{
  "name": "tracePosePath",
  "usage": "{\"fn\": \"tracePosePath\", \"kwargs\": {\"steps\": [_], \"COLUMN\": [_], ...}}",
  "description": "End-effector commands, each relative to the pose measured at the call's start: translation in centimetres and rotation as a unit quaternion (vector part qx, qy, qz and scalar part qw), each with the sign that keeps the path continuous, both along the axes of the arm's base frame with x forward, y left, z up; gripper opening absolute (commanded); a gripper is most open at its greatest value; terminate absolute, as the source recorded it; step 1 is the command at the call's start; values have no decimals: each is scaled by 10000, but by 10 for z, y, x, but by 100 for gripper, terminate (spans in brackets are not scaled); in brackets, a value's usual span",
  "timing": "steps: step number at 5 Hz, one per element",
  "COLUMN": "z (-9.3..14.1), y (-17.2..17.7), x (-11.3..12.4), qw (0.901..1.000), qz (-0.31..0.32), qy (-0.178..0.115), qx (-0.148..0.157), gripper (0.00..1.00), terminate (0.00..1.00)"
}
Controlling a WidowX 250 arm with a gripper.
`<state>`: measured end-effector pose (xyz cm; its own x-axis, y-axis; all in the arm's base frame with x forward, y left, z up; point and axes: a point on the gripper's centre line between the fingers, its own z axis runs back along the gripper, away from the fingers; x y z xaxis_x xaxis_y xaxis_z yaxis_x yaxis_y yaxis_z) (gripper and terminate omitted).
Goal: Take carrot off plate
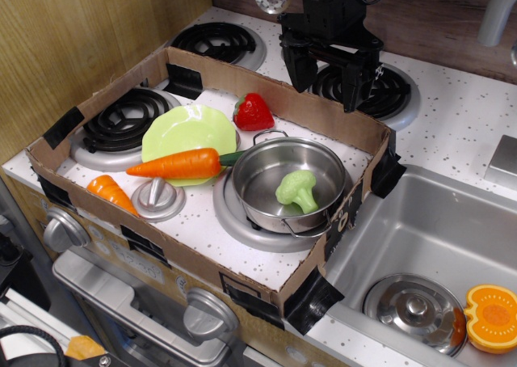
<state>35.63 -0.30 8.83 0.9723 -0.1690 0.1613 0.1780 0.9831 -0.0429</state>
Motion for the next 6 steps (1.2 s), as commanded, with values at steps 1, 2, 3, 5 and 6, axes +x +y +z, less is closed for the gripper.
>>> {"fn": "tracePosePath", "kwargs": {"steps": [1,2,3,5,6], "z": [0,3,12,20,8], "y": [0,11,22,46,57], "x": [0,-7,-18,-47,-61], "qw": [10000,9986,9938,9870,9708], "qz": [0,-497,-1103,-1482,-2094], "qy": [0,-13,-143,-450,-692], "qx": [0,-186,-17,434,947], "gripper": [100,100,100,100,100], "terminate": [0,0,0,0,0]}}
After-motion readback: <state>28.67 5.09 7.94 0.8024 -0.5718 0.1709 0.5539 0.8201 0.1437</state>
